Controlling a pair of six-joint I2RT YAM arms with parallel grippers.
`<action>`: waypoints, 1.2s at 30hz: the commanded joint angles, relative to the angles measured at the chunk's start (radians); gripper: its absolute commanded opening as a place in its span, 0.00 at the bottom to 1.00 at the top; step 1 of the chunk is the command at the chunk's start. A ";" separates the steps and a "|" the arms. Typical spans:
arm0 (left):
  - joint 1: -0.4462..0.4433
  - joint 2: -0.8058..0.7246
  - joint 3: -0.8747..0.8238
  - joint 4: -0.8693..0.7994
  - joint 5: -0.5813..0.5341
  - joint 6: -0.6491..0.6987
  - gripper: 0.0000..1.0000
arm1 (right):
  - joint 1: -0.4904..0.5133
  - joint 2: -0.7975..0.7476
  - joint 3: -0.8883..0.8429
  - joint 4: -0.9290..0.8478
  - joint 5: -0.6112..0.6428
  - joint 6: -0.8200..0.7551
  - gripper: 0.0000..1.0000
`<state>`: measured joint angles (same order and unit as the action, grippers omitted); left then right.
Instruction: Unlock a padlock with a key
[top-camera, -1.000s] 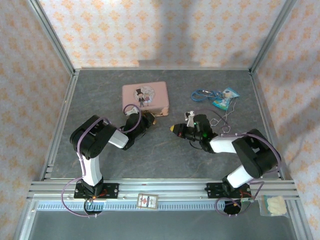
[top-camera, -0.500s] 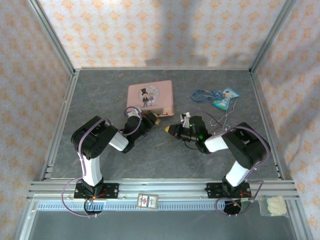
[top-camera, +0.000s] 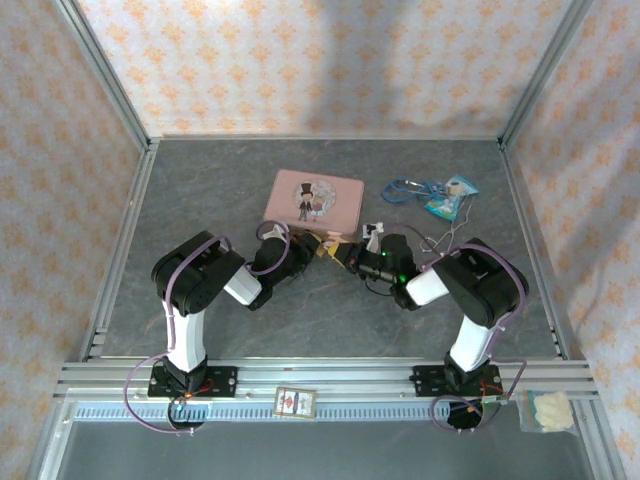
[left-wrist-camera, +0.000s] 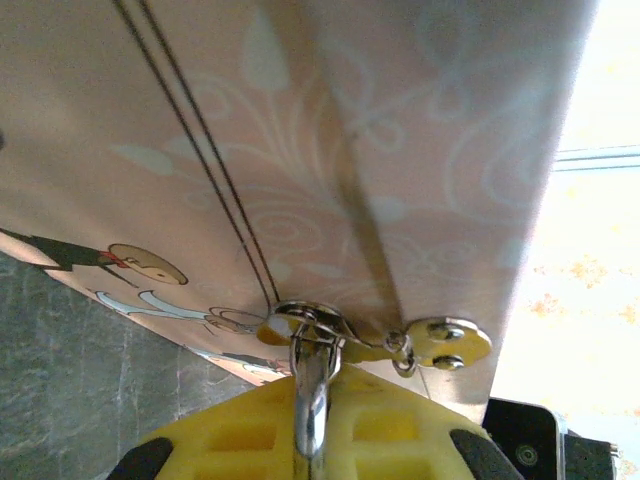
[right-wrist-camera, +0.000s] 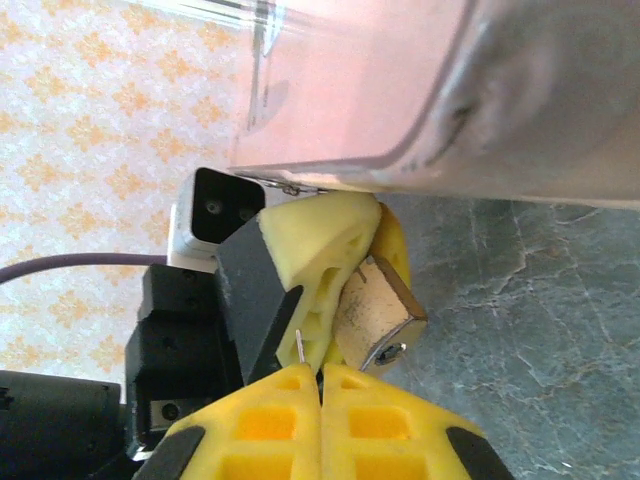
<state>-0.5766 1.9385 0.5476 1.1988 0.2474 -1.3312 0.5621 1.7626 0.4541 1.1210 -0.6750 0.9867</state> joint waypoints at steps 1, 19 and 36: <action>-0.009 0.013 -0.001 0.104 -0.002 -0.041 0.00 | 0.002 -0.006 -0.037 0.064 0.021 0.023 0.00; -0.027 0.011 -0.005 0.156 -0.005 -0.089 0.00 | 0.005 0.008 -0.052 0.081 0.036 0.036 0.00; -0.042 0.009 0.002 0.171 -0.011 -0.103 0.00 | 0.018 0.047 -0.036 0.111 0.051 0.053 0.00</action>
<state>-0.6033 1.9549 0.5468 1.2476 0.2390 -1.4166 0.5694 1.7943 0.3931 1.1793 -0.6456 1.0367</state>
